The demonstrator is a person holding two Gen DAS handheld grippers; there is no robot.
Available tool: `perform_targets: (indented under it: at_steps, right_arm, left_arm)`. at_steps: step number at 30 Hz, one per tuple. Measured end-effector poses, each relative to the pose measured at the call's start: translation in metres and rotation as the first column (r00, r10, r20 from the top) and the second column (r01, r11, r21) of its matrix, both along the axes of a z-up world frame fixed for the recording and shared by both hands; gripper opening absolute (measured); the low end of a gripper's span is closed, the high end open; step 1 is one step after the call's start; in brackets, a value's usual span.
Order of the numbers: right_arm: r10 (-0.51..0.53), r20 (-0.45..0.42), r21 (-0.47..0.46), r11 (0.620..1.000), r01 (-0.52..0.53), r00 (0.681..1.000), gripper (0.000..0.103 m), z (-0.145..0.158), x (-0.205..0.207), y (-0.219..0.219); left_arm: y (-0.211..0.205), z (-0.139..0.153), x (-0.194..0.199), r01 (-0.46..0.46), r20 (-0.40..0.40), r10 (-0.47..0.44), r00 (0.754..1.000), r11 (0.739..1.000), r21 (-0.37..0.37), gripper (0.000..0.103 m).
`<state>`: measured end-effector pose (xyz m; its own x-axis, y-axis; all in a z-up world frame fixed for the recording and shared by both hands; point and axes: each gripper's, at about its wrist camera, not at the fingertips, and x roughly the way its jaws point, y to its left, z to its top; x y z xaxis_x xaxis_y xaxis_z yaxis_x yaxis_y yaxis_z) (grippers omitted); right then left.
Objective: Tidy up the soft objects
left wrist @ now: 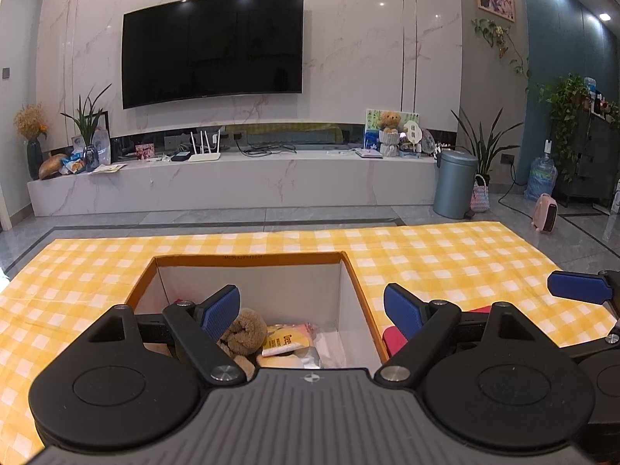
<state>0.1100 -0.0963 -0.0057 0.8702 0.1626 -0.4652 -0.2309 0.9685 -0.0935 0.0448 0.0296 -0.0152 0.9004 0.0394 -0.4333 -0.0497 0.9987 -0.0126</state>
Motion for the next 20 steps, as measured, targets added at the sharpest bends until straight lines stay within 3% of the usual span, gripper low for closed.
perform_targets:
  at_steps: [20]
  right_arm:
    - [0.004, -0.035, 0.013, 1.0, -0.003, 0.999, 0.101, -0.011, 0.009, -0.002]
  left_arm:
    - [0.0, -0.003, 0.004, 0.0, -0.035, 0.001, 0.999, 1.0, 0.012, 0.099]
